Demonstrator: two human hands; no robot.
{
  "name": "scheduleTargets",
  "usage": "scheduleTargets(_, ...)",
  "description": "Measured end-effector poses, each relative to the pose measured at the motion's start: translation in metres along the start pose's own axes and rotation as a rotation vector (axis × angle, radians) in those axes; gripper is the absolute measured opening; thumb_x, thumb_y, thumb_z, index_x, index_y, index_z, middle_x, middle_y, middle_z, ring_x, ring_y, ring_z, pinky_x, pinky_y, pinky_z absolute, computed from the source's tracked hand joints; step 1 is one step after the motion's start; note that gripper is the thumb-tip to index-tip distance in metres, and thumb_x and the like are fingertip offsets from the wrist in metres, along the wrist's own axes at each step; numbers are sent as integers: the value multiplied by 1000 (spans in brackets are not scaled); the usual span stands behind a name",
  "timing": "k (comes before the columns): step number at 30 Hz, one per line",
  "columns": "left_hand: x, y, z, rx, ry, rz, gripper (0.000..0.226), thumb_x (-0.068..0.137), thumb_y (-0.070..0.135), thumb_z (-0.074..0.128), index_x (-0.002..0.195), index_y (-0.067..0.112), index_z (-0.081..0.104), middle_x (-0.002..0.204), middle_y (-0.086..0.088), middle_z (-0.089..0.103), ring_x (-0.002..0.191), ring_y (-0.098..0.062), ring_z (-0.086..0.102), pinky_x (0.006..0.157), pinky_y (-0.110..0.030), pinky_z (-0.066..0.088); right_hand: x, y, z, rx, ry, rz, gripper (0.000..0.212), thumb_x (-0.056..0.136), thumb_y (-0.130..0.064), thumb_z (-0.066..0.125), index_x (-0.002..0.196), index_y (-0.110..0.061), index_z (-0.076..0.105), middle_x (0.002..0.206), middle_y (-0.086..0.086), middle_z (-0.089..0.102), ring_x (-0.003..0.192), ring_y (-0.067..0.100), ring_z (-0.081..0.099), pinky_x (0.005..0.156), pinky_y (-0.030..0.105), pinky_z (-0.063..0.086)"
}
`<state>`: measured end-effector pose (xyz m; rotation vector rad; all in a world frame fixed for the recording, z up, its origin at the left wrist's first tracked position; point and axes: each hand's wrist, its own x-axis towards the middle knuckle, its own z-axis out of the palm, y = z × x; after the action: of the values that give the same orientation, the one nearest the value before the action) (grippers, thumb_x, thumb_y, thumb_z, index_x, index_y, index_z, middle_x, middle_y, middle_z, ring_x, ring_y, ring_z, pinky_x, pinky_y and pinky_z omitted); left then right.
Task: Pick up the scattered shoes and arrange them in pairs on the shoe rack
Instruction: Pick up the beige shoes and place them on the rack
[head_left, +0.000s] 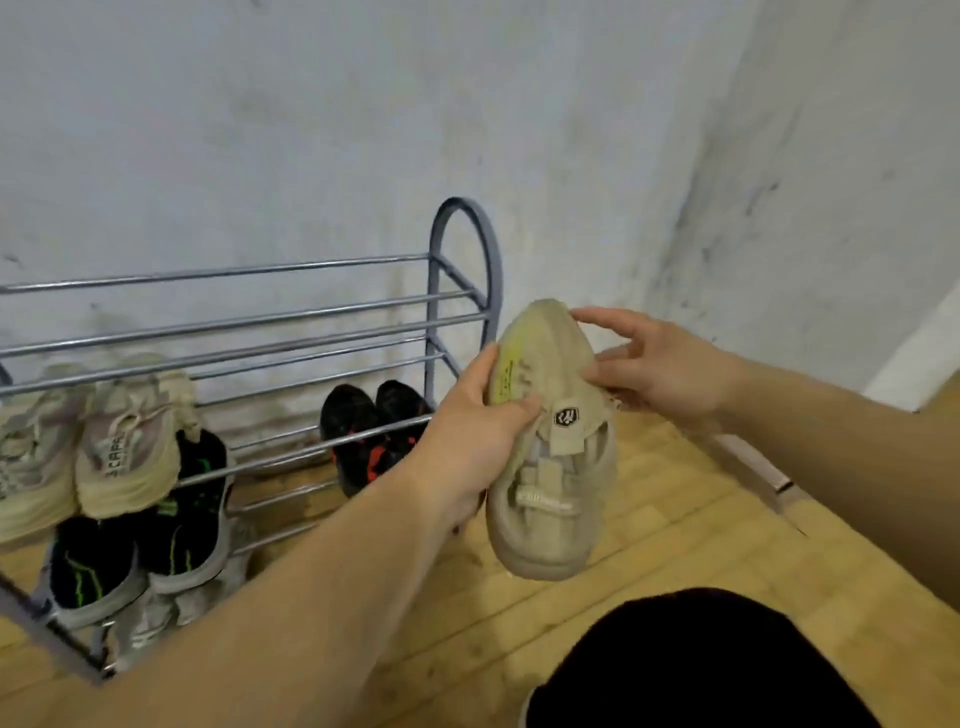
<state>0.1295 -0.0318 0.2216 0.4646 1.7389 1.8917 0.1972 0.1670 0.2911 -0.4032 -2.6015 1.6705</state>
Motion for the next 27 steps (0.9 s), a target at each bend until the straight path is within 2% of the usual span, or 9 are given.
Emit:
scheduleTargets(3,-3,41,53,172,-120,96,50,96,9,68,110,54,50,86,25,73,83,-3,73,70,-24,60,-52,6,-38,76,161,-85,61,97,-6,66,146,-37,51,105,22,74,76,21,59,65,29,49)
scheduleTargets(7,-1,56,117,448,-218,113,54,88,13,70,130,41,52,110,6,71,101,-18,70,92,-41,59,-93,56,-64,209,349,-98,55,98,-8,66,143,-38,56,94,16,72,68,12,62,61,24,51)
scheduleTargets(11,3,10,149,622,-315,36,73,87,10,71,150,35,44,117,6,68,104,-15,67,94,-35,56,-115,131,-61,251,408,-10,55,95,-12,70,139,-43,58,93,14,66,80,18,61,72,35,52)
scheduleTargets(13,-3,-30,149,582,-301,-86,81,89,11,74,156,37,35,119,10,66,102,-12,69,90,-32,58,-122,166,-50,266,362,63,54,95,-14,71,138,-43,57,85,14,65,76,16,59,70,33,50)
scheduleTargets(15,-6,-64,145,536,-283,-253,82,91,15,76,156,41,33,118,14,64,98,-12,70,80,-31,60,-126,200,-34,302,327,152,47,96,-19,71,133,-44,58,80,0,72,70,10,62,67,30,51)
scheduleTargets(18,14,-79,135,707,-257,-211,80,91,21,76,155,44,34,126,14,62,94,-10,67,67,-23,54,-124,264,-7,171,446,333,32,101,-36,61,132,-42,59,92,-8,75,75,11,71,69,33,57)
scheduleTargets(21,38,-78,121,765,-185,-98,80,86,28,78,151,48,36,131,14,64,100,-13,69,84,-34,59,-131,340,19,4,561,636,39,104,-41,50,142,-30,50,92,-3,66,80,25,71,68,41,59)
scheduleTargets(25,58,-84,103,780,-137,-84,84,87,17,79,156,36,37,142,9,57,120,-17,61,105,-37,50,-146,428,63,0,354,885,61,103,-48,47,157,-26,31,107,9,66,74,24,66,59,34,56)
scheduleTargets(27,67,-90,96,786,-123,-82,84,87,15,79,157,34,37,144,7,56,122,-17,59,107,-34,47,-148,452,76,37,281,930,69,102,-52,48,160,-26,23,121,16,65,87,26,67,68,35,58)
